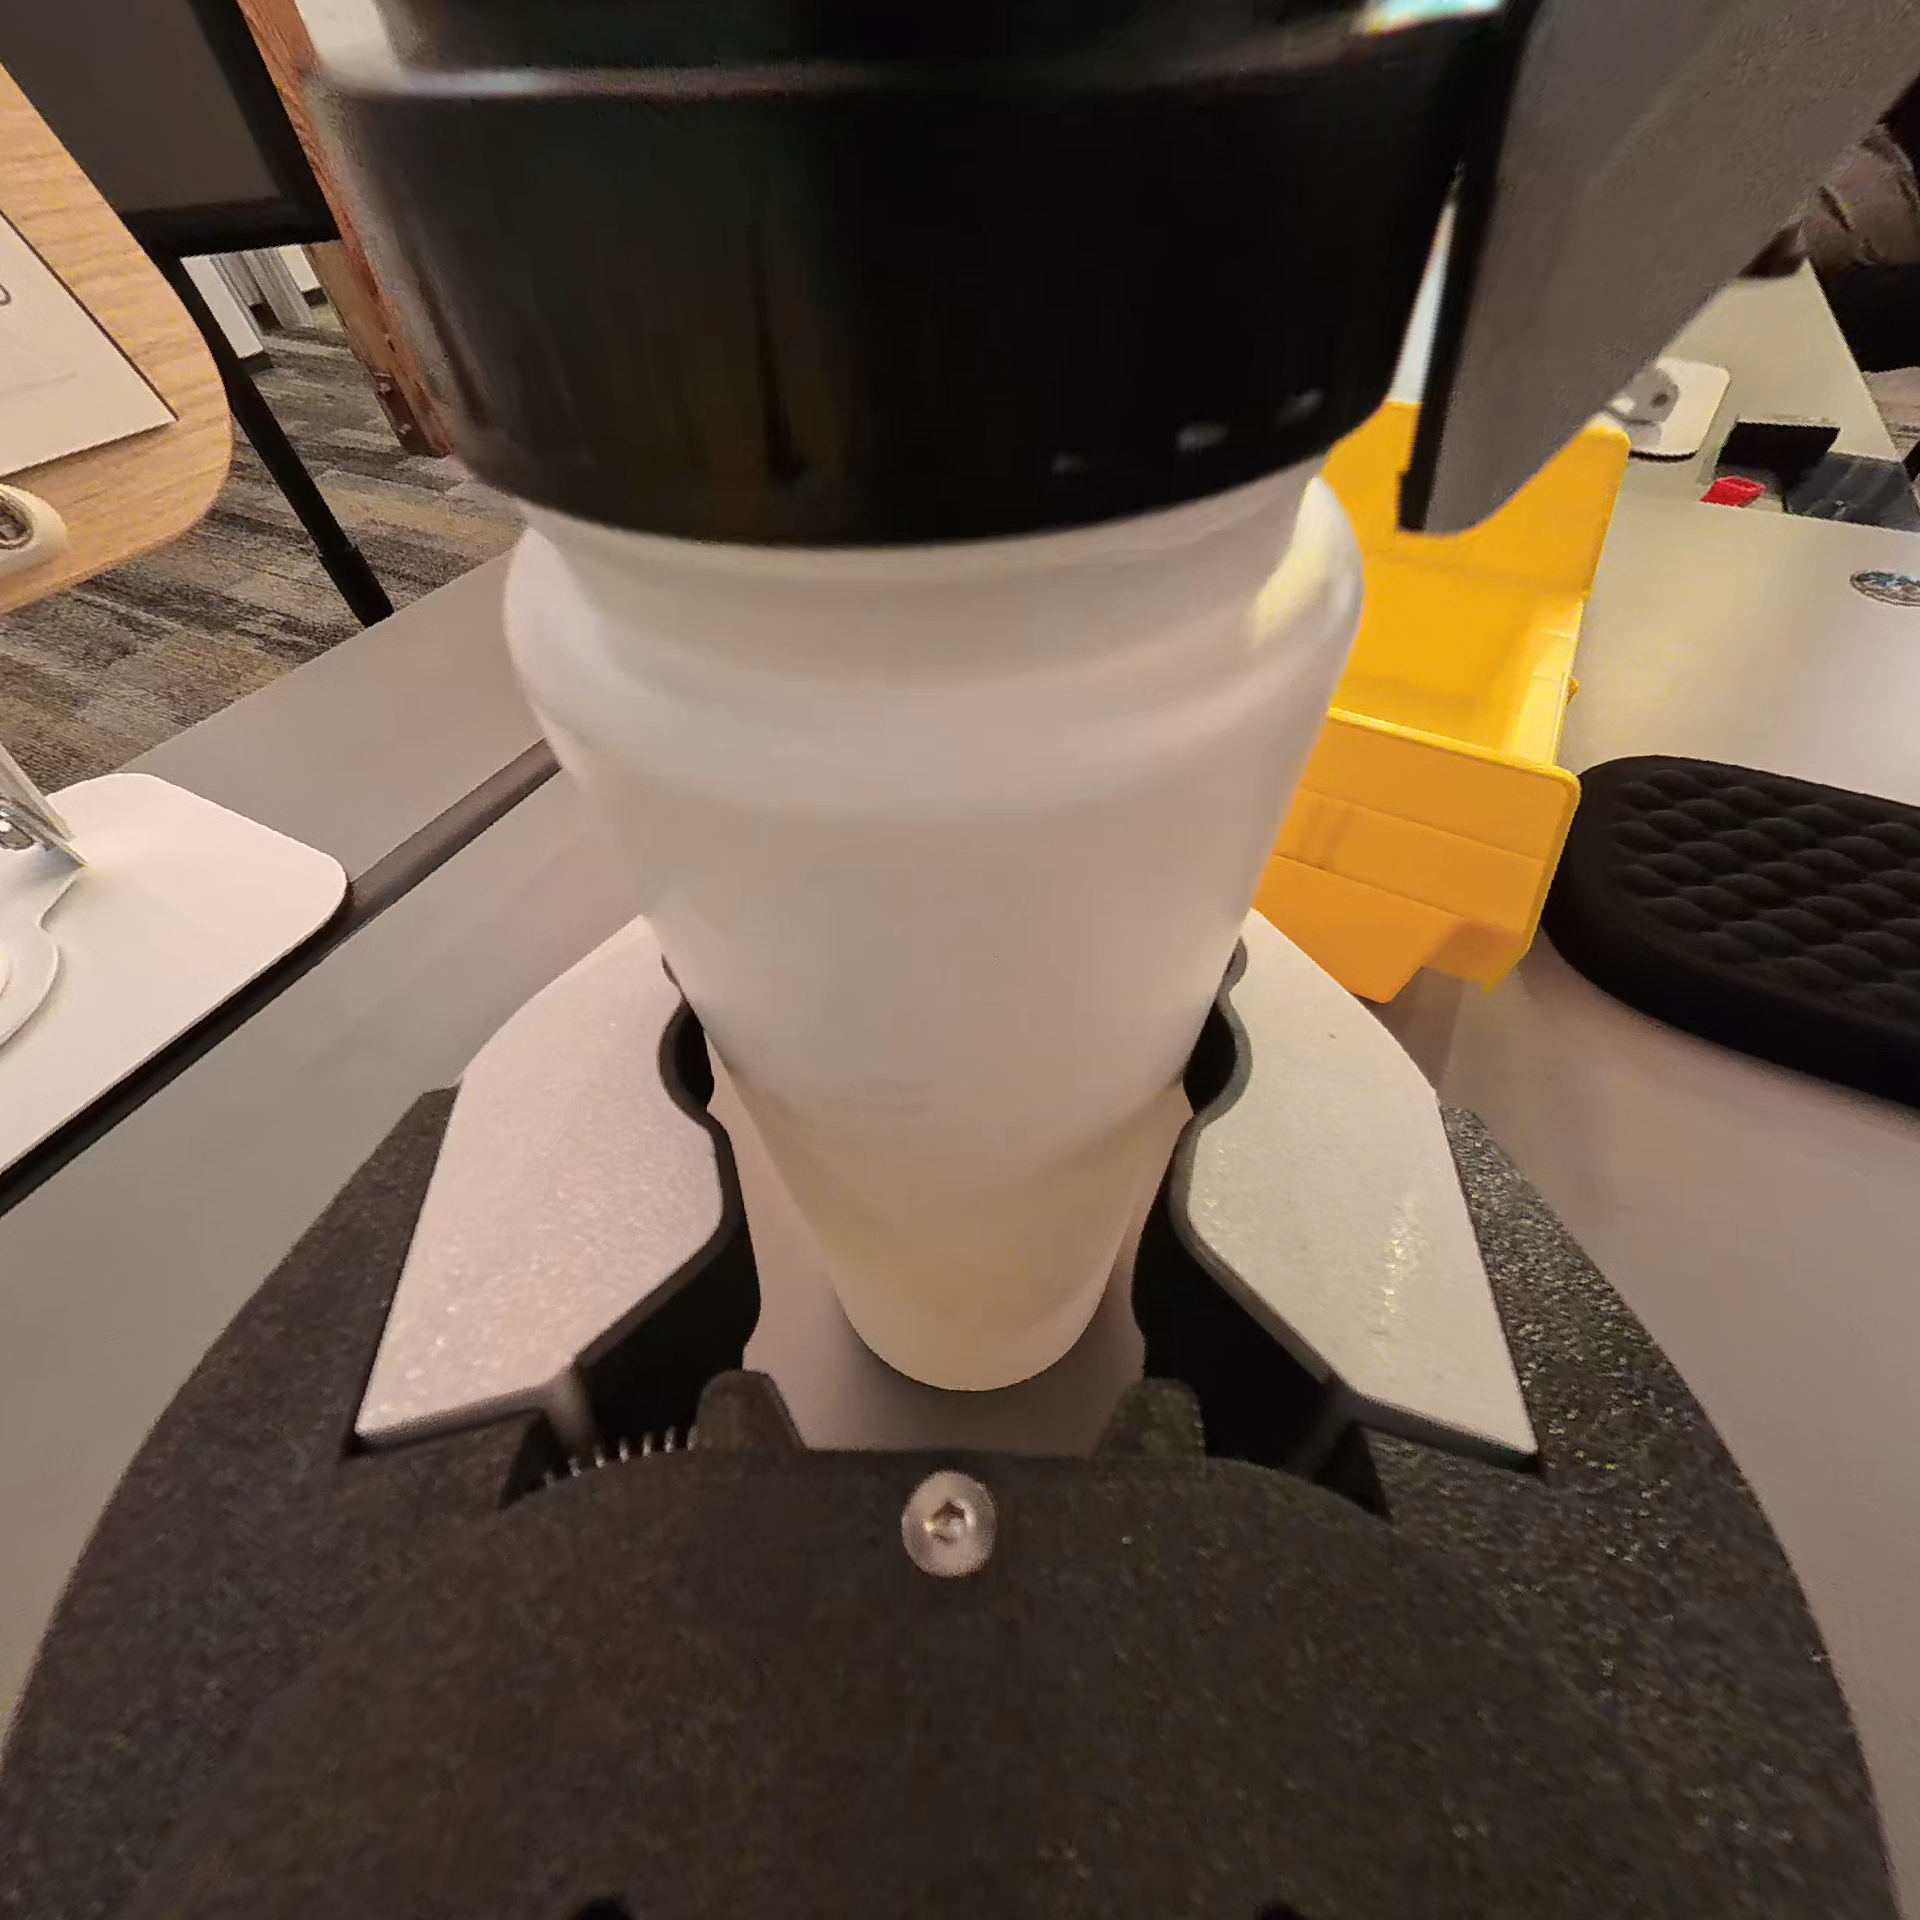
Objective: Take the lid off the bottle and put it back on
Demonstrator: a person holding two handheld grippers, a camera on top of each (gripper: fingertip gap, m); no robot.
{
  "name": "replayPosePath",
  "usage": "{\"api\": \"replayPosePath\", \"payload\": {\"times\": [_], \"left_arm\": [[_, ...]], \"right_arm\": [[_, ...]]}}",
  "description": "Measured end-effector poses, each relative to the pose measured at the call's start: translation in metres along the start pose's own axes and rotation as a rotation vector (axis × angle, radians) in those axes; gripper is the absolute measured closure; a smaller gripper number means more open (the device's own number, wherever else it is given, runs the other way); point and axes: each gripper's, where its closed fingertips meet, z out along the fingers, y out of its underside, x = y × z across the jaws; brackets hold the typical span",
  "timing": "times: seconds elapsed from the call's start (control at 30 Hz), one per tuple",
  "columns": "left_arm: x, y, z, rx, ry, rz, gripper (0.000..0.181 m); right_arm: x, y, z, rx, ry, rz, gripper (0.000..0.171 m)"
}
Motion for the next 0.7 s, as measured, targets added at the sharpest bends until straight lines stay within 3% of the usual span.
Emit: {"api": "replayPosePath", "payload": {"times": [0.1, 0.53, 0.7], "left_arm": [[-0.003, 0.000, -0.001, 0.000, -0.004, -0.008, 0.090], [-0.002, 0.000, 0.000, 0.001, -0.006, 0.000, 0.090], [-0.002, 0.000, 0.000, 0.003, -0.008, 0.001, 0.090]], "right_arm": [[0.005, 0.002, -0.001, 0.006, 0.013, 0.165, 0.087], [0.001, -0.001, 0.001, 0.041, 0.063, 0.149, 0.095], [0.004, -0.015, -0.037, 0.178, 0.106, 0.143, 0.095]]}}
